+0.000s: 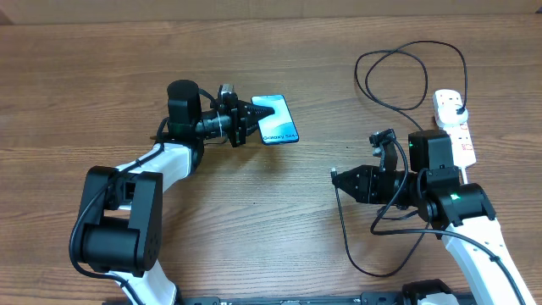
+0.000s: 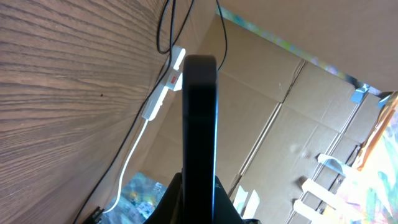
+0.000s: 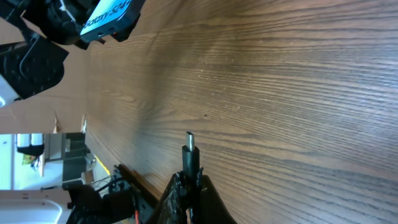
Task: Plug charger to phone and switch on socket
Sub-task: 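Lift the plug with the right gripper toward the phone's bottom port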
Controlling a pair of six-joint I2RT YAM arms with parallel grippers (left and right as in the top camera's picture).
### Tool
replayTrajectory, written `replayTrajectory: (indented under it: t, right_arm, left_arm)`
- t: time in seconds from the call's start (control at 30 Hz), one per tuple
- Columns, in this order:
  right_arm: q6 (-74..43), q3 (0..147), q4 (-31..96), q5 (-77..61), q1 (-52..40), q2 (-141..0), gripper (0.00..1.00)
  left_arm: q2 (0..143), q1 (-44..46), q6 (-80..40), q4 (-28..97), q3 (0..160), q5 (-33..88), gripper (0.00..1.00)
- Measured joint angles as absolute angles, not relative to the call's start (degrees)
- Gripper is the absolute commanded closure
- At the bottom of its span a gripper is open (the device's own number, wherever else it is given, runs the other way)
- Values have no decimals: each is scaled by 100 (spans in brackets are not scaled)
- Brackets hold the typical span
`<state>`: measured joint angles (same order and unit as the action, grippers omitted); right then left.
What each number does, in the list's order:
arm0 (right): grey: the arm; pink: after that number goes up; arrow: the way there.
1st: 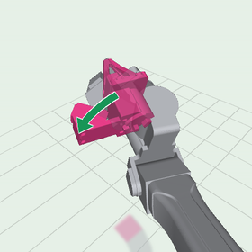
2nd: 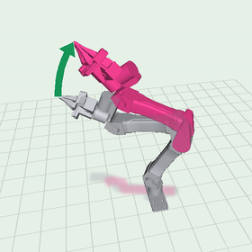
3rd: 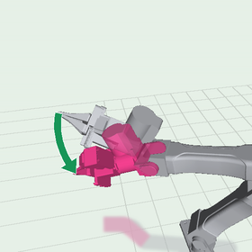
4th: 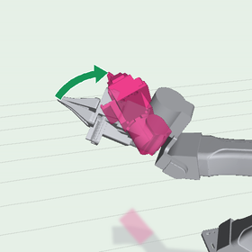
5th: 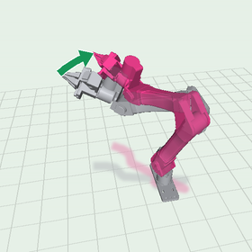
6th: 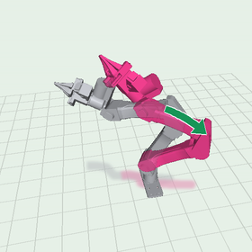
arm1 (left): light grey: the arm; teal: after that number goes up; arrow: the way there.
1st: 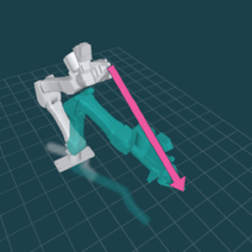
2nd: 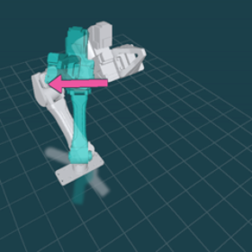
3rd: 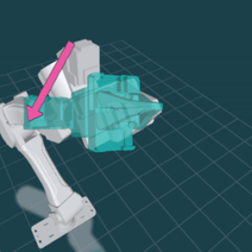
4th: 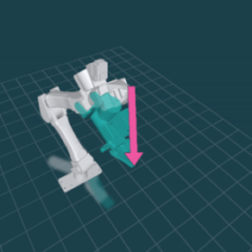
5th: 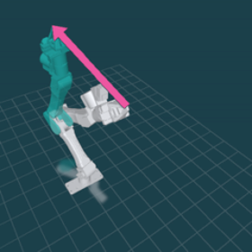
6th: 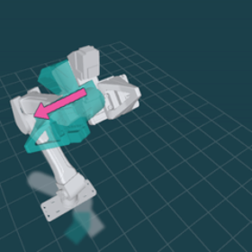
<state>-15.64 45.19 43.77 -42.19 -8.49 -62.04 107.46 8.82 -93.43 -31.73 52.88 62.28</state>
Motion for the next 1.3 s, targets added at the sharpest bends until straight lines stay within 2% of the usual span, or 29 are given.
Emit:
replayTrajectory:
  t: [0.47,0.7,1.03,1.3]
  right_arm:
    - [-1533,4519,4399,-4866,-849,-6204,96]
    - [-1487,4519,4303,-5426,-1035,-6399,96]
    - [-1863,4491,2543,-6051,-1581,-7450,96]
    - [-2163,4488,1787,-6237,-1623,-8003,96]
  left_arm:
    - [10746,882,-9019,-3183,5288,6228,96]
    - [10748,882,-8720,-3870,5295,6228,96]
    - [10748,882,-8372,-4036,5299,6278,96]
    - [10748,882,-8075,-4036,5299,6370,96]
